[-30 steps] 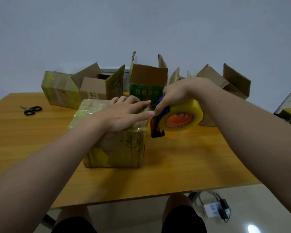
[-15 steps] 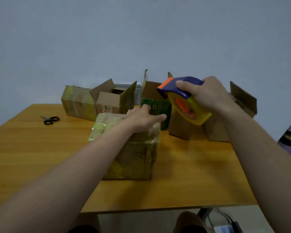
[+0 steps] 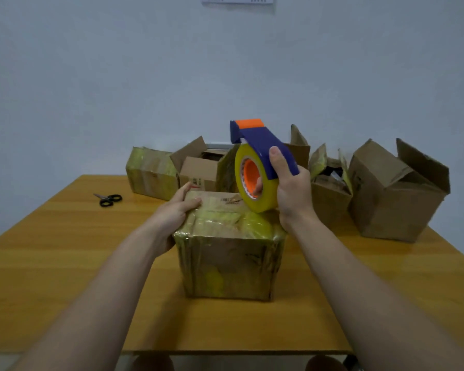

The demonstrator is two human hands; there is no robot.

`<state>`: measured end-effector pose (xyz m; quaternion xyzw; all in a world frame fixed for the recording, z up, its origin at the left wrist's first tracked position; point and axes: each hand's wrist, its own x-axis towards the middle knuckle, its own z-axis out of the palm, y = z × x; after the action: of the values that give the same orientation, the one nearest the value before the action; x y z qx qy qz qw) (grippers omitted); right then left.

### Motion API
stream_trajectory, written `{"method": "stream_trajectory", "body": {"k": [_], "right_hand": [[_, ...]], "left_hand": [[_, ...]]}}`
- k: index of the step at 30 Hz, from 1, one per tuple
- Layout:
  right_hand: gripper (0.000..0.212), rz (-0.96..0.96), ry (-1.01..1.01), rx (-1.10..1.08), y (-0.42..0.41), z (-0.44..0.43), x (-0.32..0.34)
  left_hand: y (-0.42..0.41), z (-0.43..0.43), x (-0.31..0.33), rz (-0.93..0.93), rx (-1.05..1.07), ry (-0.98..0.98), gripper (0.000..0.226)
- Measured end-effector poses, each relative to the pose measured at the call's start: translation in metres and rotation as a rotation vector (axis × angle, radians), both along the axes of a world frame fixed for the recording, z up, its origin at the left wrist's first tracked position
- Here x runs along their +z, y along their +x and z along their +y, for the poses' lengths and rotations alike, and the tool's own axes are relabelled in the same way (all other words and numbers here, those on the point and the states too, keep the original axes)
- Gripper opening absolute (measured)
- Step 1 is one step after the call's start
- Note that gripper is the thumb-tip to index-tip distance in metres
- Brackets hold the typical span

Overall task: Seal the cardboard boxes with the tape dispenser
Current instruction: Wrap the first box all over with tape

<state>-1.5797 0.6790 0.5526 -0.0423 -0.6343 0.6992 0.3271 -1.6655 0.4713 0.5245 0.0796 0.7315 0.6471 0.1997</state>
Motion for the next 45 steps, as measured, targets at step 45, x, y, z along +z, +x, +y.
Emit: {"method": "stream_trajectory", "body": {"k": [45], "right_hand": [[0.034,0.175,0.276,-0.187,0.048,0.033,0.007]], "left_hand": [[0.092,0.141,0.028,0.851,-0.309,-1.070,0.052]]}}
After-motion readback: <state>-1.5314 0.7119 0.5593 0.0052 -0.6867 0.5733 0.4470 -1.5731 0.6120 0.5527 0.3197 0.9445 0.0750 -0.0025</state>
